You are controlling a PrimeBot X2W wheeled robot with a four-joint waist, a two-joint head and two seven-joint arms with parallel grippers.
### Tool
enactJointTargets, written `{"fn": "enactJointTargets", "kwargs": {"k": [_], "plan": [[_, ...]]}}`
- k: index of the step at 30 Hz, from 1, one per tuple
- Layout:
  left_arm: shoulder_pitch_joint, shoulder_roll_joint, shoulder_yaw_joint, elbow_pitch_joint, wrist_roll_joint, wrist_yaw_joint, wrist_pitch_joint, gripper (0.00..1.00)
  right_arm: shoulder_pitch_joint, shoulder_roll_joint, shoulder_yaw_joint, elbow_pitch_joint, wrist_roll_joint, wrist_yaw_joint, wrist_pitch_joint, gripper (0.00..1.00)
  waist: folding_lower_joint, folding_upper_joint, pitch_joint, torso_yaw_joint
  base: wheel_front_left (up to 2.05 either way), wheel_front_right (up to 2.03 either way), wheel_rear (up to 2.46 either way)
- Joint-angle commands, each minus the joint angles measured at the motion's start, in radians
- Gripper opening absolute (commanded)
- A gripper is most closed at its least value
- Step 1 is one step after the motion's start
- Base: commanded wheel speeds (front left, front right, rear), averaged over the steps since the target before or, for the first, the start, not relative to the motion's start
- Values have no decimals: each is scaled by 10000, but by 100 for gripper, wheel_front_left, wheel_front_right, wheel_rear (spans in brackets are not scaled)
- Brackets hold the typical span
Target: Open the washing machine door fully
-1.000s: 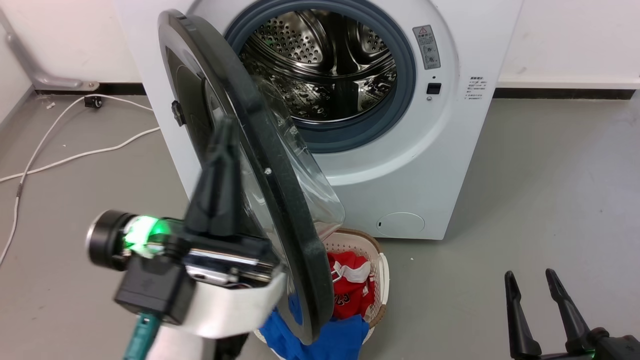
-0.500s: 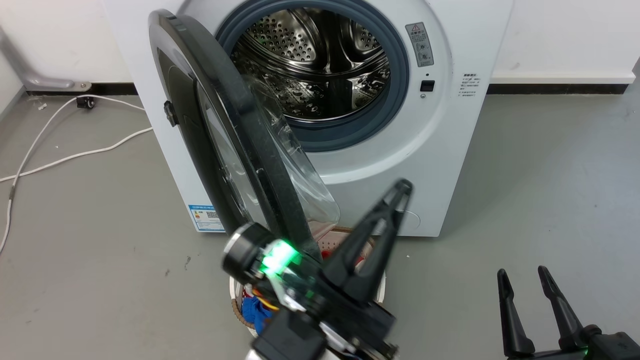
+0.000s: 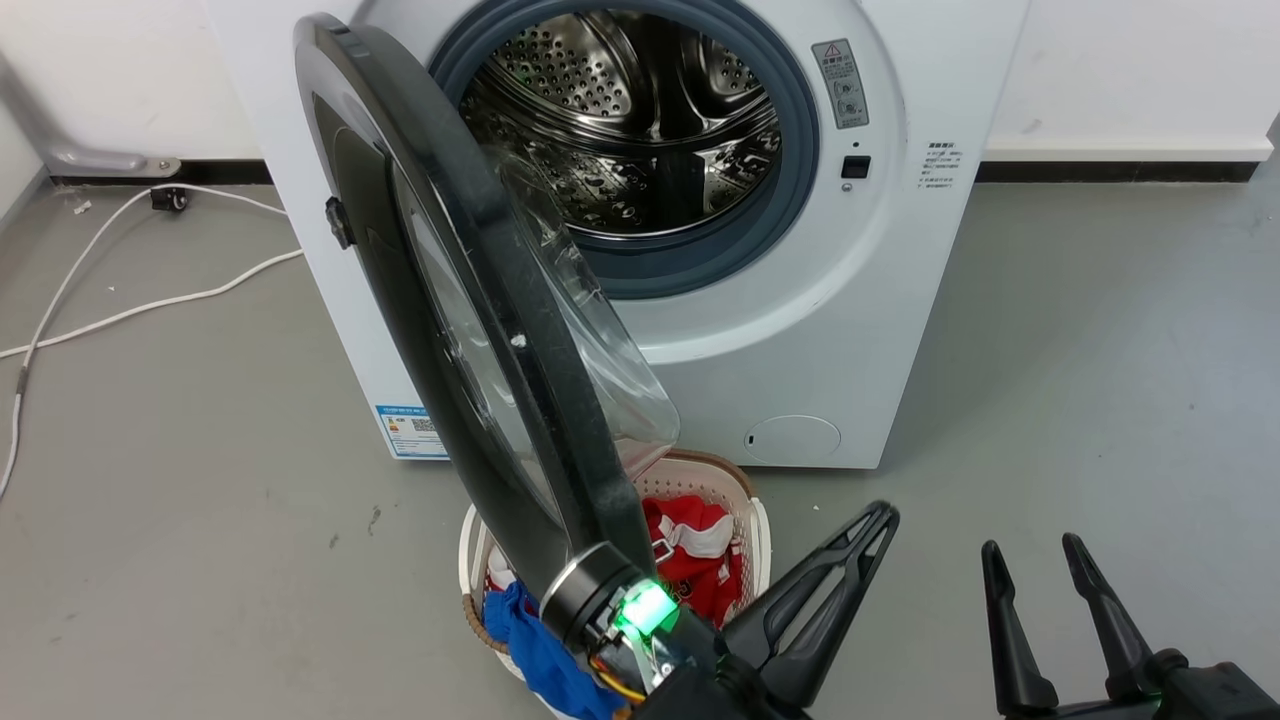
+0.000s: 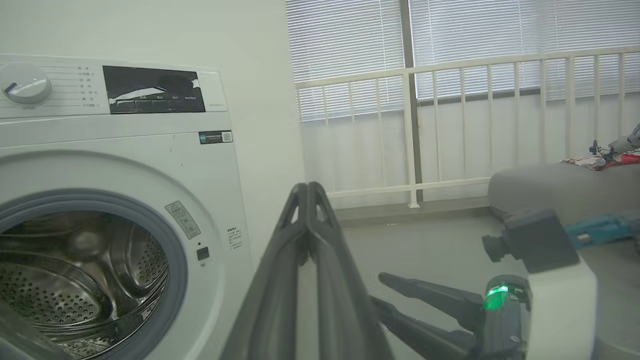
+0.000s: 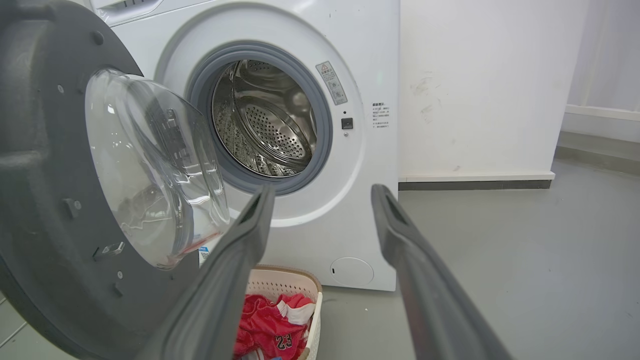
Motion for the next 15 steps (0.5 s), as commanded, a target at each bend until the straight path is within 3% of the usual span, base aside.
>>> {"fn": "enactJointTargets", "kwargs": {"k": [1,15], "plan": [[172,-4,28,134,9,-9,-26,0,-112,31,18,30,-32,-3,-18,100,0,-1,11,2,0,0,0],[925,39,1325,1783,-211,-80,-27,0,-292,31,145,102,-147,-3,-18,100,0,-1,272,-73,0,0,0]]}}
